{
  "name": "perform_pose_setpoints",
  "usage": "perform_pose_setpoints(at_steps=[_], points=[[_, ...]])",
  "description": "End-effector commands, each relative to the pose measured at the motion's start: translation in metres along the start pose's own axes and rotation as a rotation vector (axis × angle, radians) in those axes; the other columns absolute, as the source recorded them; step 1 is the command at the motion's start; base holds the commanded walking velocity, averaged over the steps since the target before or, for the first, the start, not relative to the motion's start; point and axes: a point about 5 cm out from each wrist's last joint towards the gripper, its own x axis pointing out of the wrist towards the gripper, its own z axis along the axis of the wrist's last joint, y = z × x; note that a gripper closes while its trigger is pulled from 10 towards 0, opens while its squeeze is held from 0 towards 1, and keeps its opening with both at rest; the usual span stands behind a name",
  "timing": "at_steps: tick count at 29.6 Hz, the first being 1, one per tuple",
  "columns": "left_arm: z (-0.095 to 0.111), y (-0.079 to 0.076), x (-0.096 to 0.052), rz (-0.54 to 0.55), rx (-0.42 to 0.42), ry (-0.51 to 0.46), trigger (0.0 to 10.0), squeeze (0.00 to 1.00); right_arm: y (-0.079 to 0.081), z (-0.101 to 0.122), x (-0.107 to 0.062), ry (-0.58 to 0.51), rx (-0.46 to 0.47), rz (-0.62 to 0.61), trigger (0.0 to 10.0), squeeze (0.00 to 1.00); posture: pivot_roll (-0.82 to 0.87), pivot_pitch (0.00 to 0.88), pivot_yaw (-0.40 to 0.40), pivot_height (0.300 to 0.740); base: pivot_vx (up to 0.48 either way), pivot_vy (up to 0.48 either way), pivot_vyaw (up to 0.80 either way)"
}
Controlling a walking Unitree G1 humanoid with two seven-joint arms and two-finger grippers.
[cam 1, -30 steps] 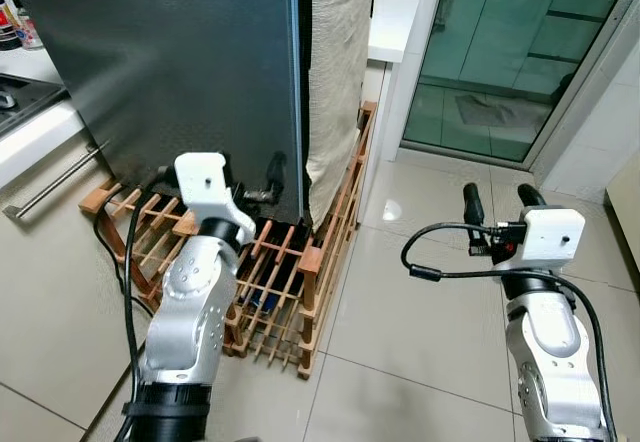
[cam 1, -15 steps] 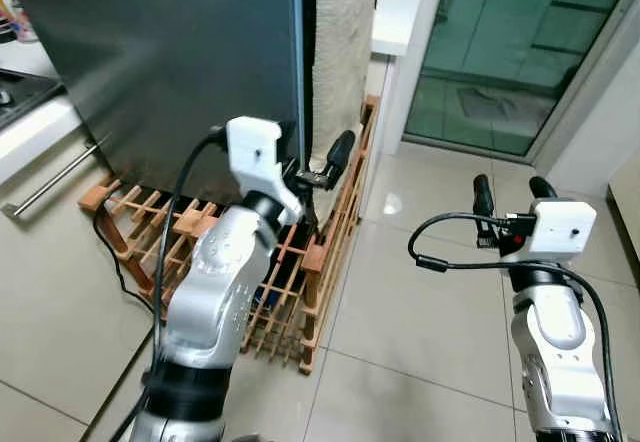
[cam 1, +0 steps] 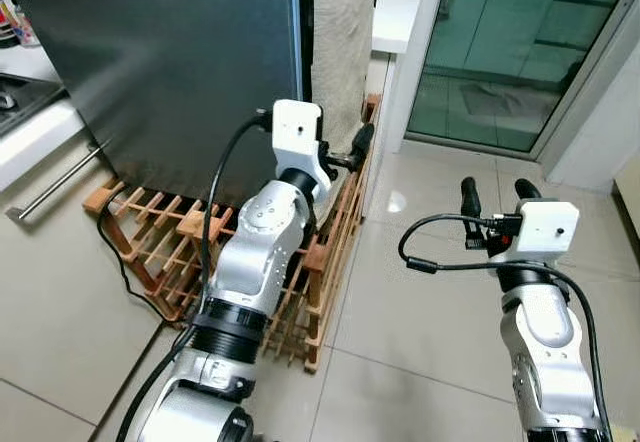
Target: Restocking fridge
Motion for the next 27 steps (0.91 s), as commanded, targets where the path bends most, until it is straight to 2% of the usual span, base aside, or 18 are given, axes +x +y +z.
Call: perform_pose_setpoints(at_steps=[1, 8, 9, 12, 13, 14, 16, 17, 18, 19, 20, 22, 23, 24, 25, 27], points=[[0.003, -0.001, 0.004, 0.013, 0.012, -0.012, 10.0, 0.00, -0.003, 0.003, 0.000, -0.007, -0.007, -0.017, 10.0, 0.00, -0.13, 0.000, 0.043, 0.731, 0.000, 0.000, 0.00], [-0.001, -0.002, 0.011, 0.019, -0.005, -0.005, 10.0, 0.00, -0.003, 0.002, -0.002, -0.002, -0.012, -0.017, 10.0, 0.00, -0.16, 0.000, 0.059, 0.731, 0.000, 0.000, 0.00], [0.002, 0.009, 0.007, 0.041, 0.000, -0.016, 10.0, 0.00, -0.004, 0.004, -0.003, -0.011, -0.015, -0.019, 10.0, 0.00, -0.16, 0.000, 0.067, 0.731, 0.000, 0.000, 0.00], [0.007, 0.032, -0.016, 0.077, 0.001, -0.052, 10.0, 0.00, -0.008, 0.013, -0.009, -0.042, -0.029, -0.040, 10.0, 0.00, -0.16, 0.000, 0.070, 0.731, 0.000, 0.000, 0.00], [0.009, 0.041, -0.030, 0.091, 0.003, -0.074, 10.0, 0.00, -0.009, 0.019, -0.014, -0.068, -0.052, -0.047, 10.0, 0.00, -0.15, 0.000, 0.069, 0.731, 0.000, 0.000, 0.00], [0.009, 0.041, -0.030, 0.091, 0.003, -0.074, 10.0, 0.00, -0.009, 0.019, -0.014, -0.068, -0.052, -0.047, 10.0, 0.00, -0.15, 0.000, 0.069, 0.731, 0.000, 0.000, 0.00], [0.012, 0.056, -0.065, 0.134, 0.030, -0.109, 10.0, 0.00, -0.008, 0.030, -0.031, -0.095, -0.092, -0.049, 10.0, 0.00, -0.13, 0.000, 0.056, 0.731, 0.000, 0.000, 0.00], [0.012, 0.059, -0.073, 0.148, 0.032, -0.111, 10.0, 0.00, -0.008, 0.030, -0.036, -0.087, -0.091, -0.051, 10.0, 0.00, -0.13, 0.000, 0.056, 0.731, 0.000, 0.000, 0.00], [0.011, 0.060, -0.085, 0.162, 0.046, -0.111, 10.0, 0.00, -0.008, 0.029, -0.045, -0.070, -0.093, -0.047, 10.0, 0.00, -0.10, 0.000, 0.042, 0.731, 0.000, 0.000, 0.00], [0.011, 0.060, -0.085, 0.162, 0.046, -0.111, 10.0, 0.00, -0.008, 0.029, -0.045, -0.070, -0.093, -0.047, 10.0, 0.00, -0.10, 0.000, 0.042, 0.731, 0.000, 0.000, 0.00], [0.010, 0.058, -0.106, 0.170, 0.095, -0.121, 10.0, 0.00, -0.008, 0.028, -0.059, -0.047, -0.105, -0.037, 10.0, 0.00, -0.09, 0.000, 0.032, 0.731, 0.000, 0.000, 0.00], [0.009, 0.057, -0.111, 0.174, 0.107, -0.124, 10.0, 0.00, -0.009, 0.027, -0.063, -0.042, -0.109, -0.036, 10.0, 0.00, -0.09, 0.000, 0.032, 0.731, 0.000, 0.000, 0.00], [0.014, 0.052, -0.129, 0.174, 0.141, -0.173, 10.0, 0.00, -0.011, 0.035, -0.070, -0.080, -0.140, -0.007, 10.0, 0.00, -0.08, 0.000, 0.022, 0.731, 0.000, 0.000, 0.00], [0.020, 0.050, -0.138, 0.186, 0.173, -0.213, 10.0, 0.00, -0.010, 0.042, -0.072, -0.116, -0.166, 0.023, 10.0, 0.00, -0.07, 0.000, 0.011, 0.731, 0.000, 0.000, 0.00], [0.025, 0.047, -0.145, 0.196, 0.195, -0.239, 10.0, 0.00, -0.010, 0.047, -0.074, -0.139, -0.184, 0.043, 10.0, 0.00, -0.07, 0.000, 0.011, 0.731, 0.000, 0.000, 0.00], [0.030, 0.052, -0.146, 0.274, 0.184, -0.283, 10.0, 0.00, -0.013, 0.052, -0.068, -0.167, -0.205, 0.036, 10.0, 0.00, -0.07, 0.000, 0.004, 0.731, 0.000, 0.000, 0.00]])
